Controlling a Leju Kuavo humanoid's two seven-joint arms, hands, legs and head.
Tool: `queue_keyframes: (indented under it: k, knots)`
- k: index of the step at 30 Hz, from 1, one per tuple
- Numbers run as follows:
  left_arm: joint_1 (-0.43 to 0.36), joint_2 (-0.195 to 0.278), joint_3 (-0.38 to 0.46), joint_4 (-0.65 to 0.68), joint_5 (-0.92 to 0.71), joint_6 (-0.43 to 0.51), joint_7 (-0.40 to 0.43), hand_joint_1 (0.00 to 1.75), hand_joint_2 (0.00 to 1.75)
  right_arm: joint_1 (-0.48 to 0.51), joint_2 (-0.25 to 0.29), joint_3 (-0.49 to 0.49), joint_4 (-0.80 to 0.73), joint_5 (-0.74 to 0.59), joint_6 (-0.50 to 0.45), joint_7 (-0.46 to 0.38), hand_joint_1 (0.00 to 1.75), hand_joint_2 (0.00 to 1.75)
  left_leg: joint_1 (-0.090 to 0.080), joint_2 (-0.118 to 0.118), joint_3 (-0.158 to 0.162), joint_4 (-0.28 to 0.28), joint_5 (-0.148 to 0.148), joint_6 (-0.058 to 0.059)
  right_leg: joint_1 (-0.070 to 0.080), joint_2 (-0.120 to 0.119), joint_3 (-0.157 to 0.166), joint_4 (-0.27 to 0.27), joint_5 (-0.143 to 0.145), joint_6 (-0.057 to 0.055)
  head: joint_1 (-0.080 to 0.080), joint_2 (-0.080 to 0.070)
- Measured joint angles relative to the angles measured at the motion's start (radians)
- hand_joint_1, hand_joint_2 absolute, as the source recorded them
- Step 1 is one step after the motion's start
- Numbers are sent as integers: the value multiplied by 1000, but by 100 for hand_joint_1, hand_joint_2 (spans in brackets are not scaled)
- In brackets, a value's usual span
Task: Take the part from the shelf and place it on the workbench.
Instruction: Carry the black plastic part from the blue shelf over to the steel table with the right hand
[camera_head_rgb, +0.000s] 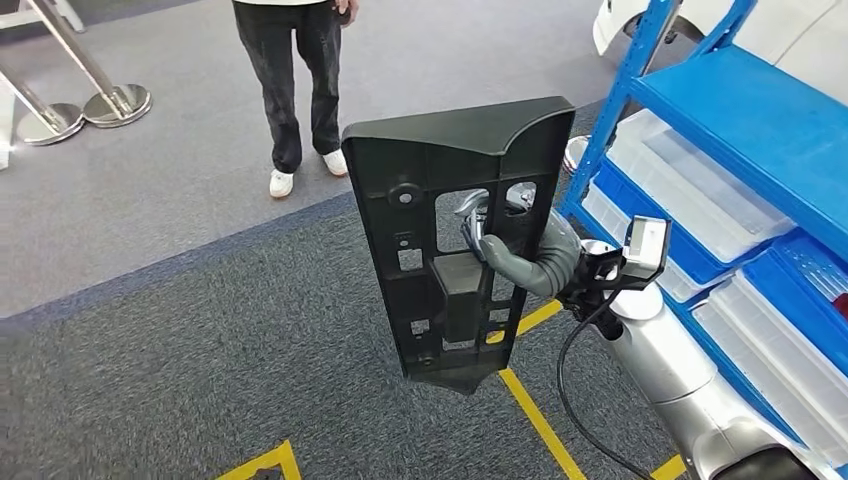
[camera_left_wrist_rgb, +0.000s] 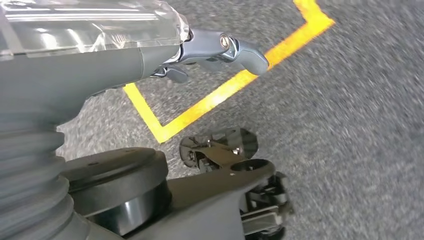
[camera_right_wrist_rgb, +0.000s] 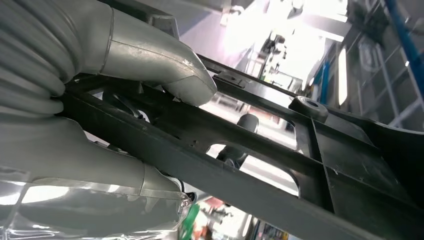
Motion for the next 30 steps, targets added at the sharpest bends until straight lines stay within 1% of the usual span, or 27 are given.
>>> queue_keyframes:
  k: [1,2,3,4,6,7,9,10,11,12,13,14,15,16,17,18,19,20,21,22,23,24,26,27,28,29,30]
  knots:
    - [0,0,0,0,0,0,0,0,175,0,0,0,0,0,0,-1,175,175,1,15,38,-70,28,-1,0,-13,1,4,-4,4,0,0]
    - [-1,0,-1,0,0,0,0,0,175,-1,0,-1,0,1,0,-2,175,175,-1,30,72,-133,48,3,2,-23,1,8,-8,10,0,0]
    - [-2,0,-1,0,0,0,0,0,175,-1,0,-2,0,1,-1,-4,175,175,-3,40,95,-178,59,10,4,-31,0,12,-12,15,0,0]
    - [-2,0,-2,0,0,0,0,0,175,-2,1,-3,0,2,-1,-5,175,175,-6,43,104,-198,60,18,7,-38,0,15,-14,20,0,0]
    - [-1,0,-3,0,0,0,0,0,175,-2,5,-4,0,3,-2,-8,175,175,-9,26,100,-200,61,36,9,-51,1,14,-15,29,0,0]
    - [-1,0,-3,0,0,0,0,0,175,-2,7,-4,0,3,-2,-9,175,175,-9,16,100,-202,62,42,6,-43,1,17,-20,35,0,0]
    - [-3,1,-4,0,0,0,0,0,175,-1,9,-6,0,3,-2,-11,175,175,-6,-3,101,-206,67,54,-2,5,-20,68,-58,41,0,0]
    - [-5,1,-5,0,0,1,0,0,175,0,10,-7,0,3,-2,-11,175,175,-6,-13,101,-207,69,57,-4,36,-47,126,-90,42,0,0]
    - [-6,1,-5,0,0,1,0,0,175,2,10,-8,0,3,-2,-12,175,175,-8,-24,101,-207,70,61,-4,55,-82,198,-123,40,0,0]
    - [-7,1,-5,0,0,1,0,0,175,5,10,-9,1,3,-2,-12,175,175,-10,-36,100,-207,70,63,-3,63,-116,265,-146,39,0,0]
    - [-7,1,-5,0,0,0,0,0,175,8,10,-9,1,3,-2,-12,175,175,-12,-49,100,-207,71,64,-1,66,-139,308,-153,36,0,0]
    - [-6,1,-5,0,0,0,1,0,175,9,10,-9,1,3,-1,-12,175,175,-15,-63,101,-207,72,65,0,68,-145,312,-139,31,0,0]
    - [-5,1,-5,0,0,0,1,0,175,10,10,-9,1,3,-1,-12,175,175,-18,-76,102,-207,72,66,3,72,-131,275,-108,24,0,0]
    - [-5,0,-5,0,0,0,2,0,175,10,10,-9,1,3,-1,-12,175,175,-20,-90,104,-207,72,66,7,84,-102,208,-66,15,0,0]
    - [-5,-1,-5,0,0,0,2,0,175,8,11,-10,1,3,-1,-12,175,175,-21,-102,104,-206,73,66,9,106,-70,138,-33,5,0,0]
    - [-6,-2,-5,0,0,0,2,0,175,7,12,-11,1,3,-1,-12,175,175,-21,-113,103,-206,74,64,11,126,-45,81,-10,-2,0,0]
    - [-7,-3,-5,0,0,0,2,0,175,5,14,-12,0,3,-2,-12,175,175,-19,-124,99,-205,76,60,13,141,-30,45,0,-6,0,0]
    - [-6,-4,-6,0,0,0,2,0,175,4,15,-13,0,3,-2,-12,175,175,-16,-134,94,-206,79,56,14,145,-26,33,-2,-7,0,0]
    - [-5,-4,-6,0,0,0,3,0,175,2,16,-14,0,3,-2,-12,175,175,-14,-146,91,-208,83,50,16,136,-24,24,0,-6,0,0]
    - [-3,-4,-6,0,0,0,3,0,175,1,16,-14,0,3,-2,-12,175,175,-14,-148,89,-209,84,45,13,122,-19,15,2,-5,0,0]
    - [-2,-4,-6,0,0,0,3,0,175,1,16,-13,0,3,-1,-12,175,175,-17,-132,86,-201,77,41,11,109,-12,4,7,-6,0,0]
    - [-1,-4,-6,0,0,0,3,0,175,0,16,-14,0,3,-1,-12,175,175,-20,-105,76,-178,60,36,8,94,-5,-8,11,-7,0,0]
    - [-3,-4,-6,0,0,0,3,0,175,-1,11,-14,0,5,-1,-12,175,175,-20,-37,25,-68,-3,24,8,63,4,-19,13,-11,0,0]
    - [-4,-4,-6,0,0,0,3,0,175,-1,9,-14,0,6,-1,-12,175,175,-16,-21,-7,-1,-33,18,10,47,4,-19,12,-11,0,0]
    - [-4,-4,-6,0,0,0,3,0,175,1,7,-14,0,8,-1,-12,175,175,-11,-13,-30,49,-50,13,10,32,4,-18,10,-11,0,0]
    - [-3,-4,-6,0,0,0,3,0,175,3,6,-14,0,11,-1,-12,175,175,-7,-9,-36,64,-49,8,9,17,5,-17,8,-9,0,0]
    - [-3,-4,-6,0,0,0,4,0,175,4,6,-14,0,13,-2,-12,175,175,-3,-5,-22,41,-30,4,8,5,5,-15,6,-7,0,0]
